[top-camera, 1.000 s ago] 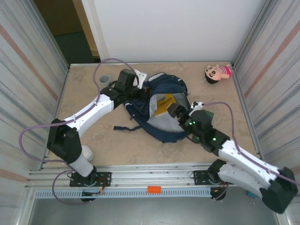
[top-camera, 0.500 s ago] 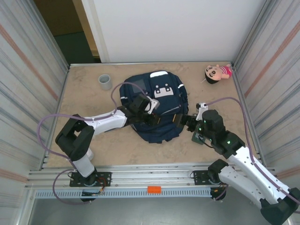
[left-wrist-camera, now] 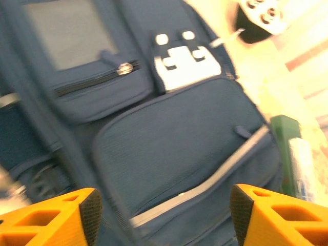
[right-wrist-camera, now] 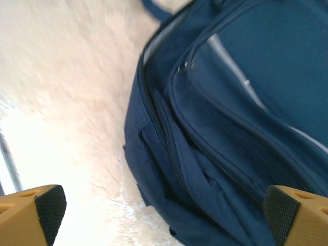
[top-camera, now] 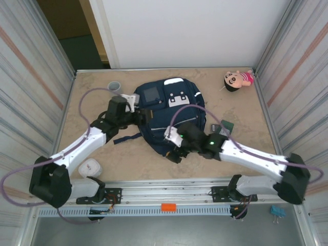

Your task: Pack the student bag

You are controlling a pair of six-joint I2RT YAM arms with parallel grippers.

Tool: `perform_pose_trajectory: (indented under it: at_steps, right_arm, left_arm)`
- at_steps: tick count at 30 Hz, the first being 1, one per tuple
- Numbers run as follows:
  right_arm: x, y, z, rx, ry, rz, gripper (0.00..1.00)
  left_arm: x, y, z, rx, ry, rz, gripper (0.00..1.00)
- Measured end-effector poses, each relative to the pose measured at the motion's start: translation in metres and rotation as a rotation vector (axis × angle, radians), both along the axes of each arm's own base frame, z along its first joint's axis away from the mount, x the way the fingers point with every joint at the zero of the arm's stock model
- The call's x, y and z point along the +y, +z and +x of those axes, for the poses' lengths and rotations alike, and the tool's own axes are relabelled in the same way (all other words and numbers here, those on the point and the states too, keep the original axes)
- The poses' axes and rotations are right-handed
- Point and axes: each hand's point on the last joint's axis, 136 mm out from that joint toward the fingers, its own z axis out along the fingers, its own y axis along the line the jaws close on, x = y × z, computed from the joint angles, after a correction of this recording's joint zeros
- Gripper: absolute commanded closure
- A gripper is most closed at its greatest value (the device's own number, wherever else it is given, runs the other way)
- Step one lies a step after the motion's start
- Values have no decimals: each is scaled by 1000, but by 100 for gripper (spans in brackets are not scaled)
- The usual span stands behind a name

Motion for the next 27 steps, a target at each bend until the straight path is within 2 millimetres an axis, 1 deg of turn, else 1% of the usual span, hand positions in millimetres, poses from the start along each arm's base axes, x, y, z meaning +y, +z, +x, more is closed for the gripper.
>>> perform_pose_trajectory:
  at_steps: [1,4,7,8,9,10,11,13,15,17,18,20,23,25,27]
  right_arm:
    - [2,-11,4,-2,11,-40,9]
    - [7,-46,16,-18,49,-154,25]
    - [12,-73,28,-55,83,-237,48]
    - [14,-80,31,-66,99,-261,60]
    - [16,-84,32,-77,119,-283,79]
    - [19,-84,34,-91,132,-294,94]
    - [23,-80,34,-111,152,-301,100]
    - [27,-73,34,-137,177,-310,100]
    - [25,-64,33,-156,203,-315,100]
    - [19,-45,30,-184,230,-303,100]
    - [16,-34,29,-196,242,-288,100]
    - [8,-4,25,-216,280,-225,100]
    - [-10,34,26,-237,310,-151,100]
    - [-21,50,29,-244,328,-133,100]
    - [-28,58,30,-238,350,-130,100]
  left_arm:
    - [7,-6,-2,18,20,1,31]
    - [25,-20,-11,58,57,4,31]
    - [42,-28,-16,76,98,1,34]
    - [49,-31,-17,81,114,-2,35]
    - [55,-34,-18,88,131,-4,36]
    - [60,-37,-18,95,143,-7,36]
    - [66,-42,-19,107,157,-12,36]
    - [75,-50,-20,129,182,-18,36]
    - [82,-59,-22,148,195,-26,35]
    - [83,-65,-25,157,190,-37,37]
    - [81,-65,-25,155,181,-43,37]
    - [76,-63,-25,132,149,-61,37]
    - [67,-56,-22,83,95,-90,36]
    - [61,-55,-20,59,57,-109,35]
    - [54,-56,-19,42,18,-133,35]
